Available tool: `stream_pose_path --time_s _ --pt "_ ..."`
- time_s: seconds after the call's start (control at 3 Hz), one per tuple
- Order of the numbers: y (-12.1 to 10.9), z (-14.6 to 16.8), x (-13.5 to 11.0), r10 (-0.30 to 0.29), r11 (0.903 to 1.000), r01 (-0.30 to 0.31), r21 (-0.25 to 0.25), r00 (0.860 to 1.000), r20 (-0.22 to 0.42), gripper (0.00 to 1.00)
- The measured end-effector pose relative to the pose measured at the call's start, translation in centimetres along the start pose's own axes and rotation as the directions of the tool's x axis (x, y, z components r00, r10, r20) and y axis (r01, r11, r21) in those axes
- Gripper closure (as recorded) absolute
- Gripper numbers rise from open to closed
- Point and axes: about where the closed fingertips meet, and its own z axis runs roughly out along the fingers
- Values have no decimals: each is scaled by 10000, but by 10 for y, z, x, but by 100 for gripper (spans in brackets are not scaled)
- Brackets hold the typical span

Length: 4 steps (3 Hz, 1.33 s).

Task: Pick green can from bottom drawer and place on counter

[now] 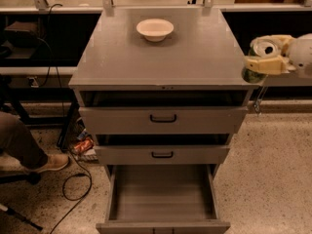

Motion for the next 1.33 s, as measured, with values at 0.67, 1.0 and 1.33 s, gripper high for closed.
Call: stream_pose_path --time_s 0.67,1.0,1.33 --pt "-23 68 -12 891 9882 -922 -1227 9956 -306 100" --pt "-27 87 -16 1419 9741 -1445 -1738 9895 -274 100" --pt "-34 101 -18 1990 9596 -1983 -1994 9799 -169 100"
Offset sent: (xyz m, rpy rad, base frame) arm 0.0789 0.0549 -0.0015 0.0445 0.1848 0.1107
